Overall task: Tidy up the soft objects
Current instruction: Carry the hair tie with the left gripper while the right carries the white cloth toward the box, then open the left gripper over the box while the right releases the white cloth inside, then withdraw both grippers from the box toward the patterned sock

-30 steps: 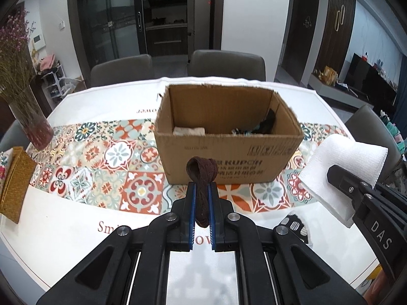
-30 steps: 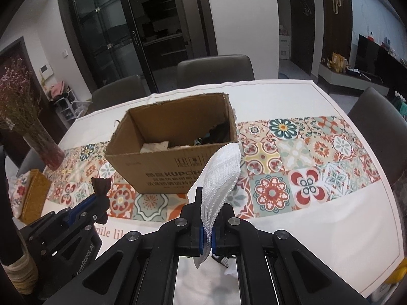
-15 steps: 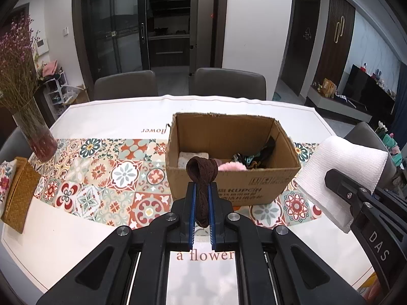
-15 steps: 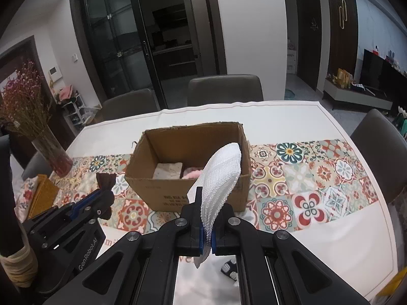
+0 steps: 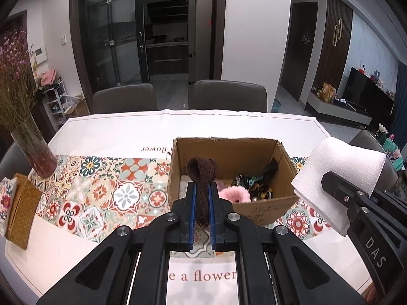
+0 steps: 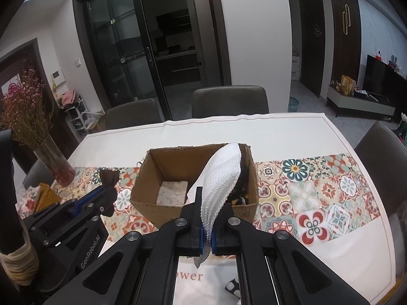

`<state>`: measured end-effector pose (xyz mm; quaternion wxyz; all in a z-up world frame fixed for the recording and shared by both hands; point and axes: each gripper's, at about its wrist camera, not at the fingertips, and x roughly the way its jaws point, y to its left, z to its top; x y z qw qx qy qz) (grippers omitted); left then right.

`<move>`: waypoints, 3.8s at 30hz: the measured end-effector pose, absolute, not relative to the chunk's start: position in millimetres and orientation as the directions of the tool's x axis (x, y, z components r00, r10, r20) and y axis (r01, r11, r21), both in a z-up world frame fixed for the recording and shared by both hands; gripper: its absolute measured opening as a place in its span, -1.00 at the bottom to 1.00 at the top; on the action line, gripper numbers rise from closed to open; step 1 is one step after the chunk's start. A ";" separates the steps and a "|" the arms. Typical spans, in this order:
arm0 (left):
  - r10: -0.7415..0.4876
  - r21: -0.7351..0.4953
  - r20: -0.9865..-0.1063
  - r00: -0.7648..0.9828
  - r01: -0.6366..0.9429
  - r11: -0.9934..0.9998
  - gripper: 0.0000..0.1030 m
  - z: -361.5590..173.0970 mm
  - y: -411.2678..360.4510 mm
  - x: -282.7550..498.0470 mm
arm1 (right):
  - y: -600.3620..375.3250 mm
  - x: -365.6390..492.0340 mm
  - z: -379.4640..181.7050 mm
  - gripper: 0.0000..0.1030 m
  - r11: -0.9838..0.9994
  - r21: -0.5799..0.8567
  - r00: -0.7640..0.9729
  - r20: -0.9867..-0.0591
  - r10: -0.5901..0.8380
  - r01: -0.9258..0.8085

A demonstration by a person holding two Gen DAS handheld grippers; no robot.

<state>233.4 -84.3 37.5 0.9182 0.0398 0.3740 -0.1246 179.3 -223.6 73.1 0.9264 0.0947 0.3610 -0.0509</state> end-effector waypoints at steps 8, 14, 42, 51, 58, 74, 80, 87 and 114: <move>-0.213 -0.027 -0.711 0.670 0.276 0.961 -0.80 30.9 -92.2 255.4 | -228.3 199.1 69.1 -0.91 0.975 0.144 0.728 -0.685 -0.023 0.166; -0.219 -0.030 -0.724 0.655 0.287 0.957 -0.80 23.2 -100.1 270.1 | -233.9 212.5 60.1 -0.91 0.973 0.150 0.714 -0.699 -0.021 0.176; -0.235 -0.055 -0.781 0.579 0.311 0.949 -0.80 -21.2 -122.5 339.0 | -243.7 279.7 22.8 -0.91 0.972 0.167 0.649 -0.760 0.021 0.164; -0.222 -0.048 -0.800 0.558 0.309 0.950 -0.77 -34.7 -127.9 349.6 | -245.8 291.7 10.3 -0.90 0.972 0.172 0.630 -0.776 0.035 0.157; -0.196 -0.025 -0.804 0.561 0.298 0.954 -0.65 -36.8 -127.8 351.7 | -245.3 295.9 7.9 -0.89 0.976 0.154 0.634 -0.773 0.020 0.157; -0.134 0.008 -0.788 0.601 0.228 0.974 0.18 -28.6 -114.2 349.0 | -254.0 291.4 16.7 0.26 0.968 0.100 0.644 -0.761 -0.076 0.232; -0.114 0.020 -0.773 0.624 0.203 0.979 0.44 -20.4 -110.0 345.7 | -258.0 286.4 21.7 0.28 0.964 0.090 0.648 -0.755 -0.099 0.251; -0.093 0.031 -0.755 0.649 0.178 0.984 0.73 -7.8 -107.5 337.3 | -260.4 276.6 32.0 0.42 0.959 0.076 0.657 -0.743 -0.128 0.273; -0.103 0.043 -0.724 0.682 0.194 0.980 0.95 12.9 -112.6 273.0 | -282.8 211.2 45.2 0.61 0.926 0.091 0.653 -0.734 -0.186 0.366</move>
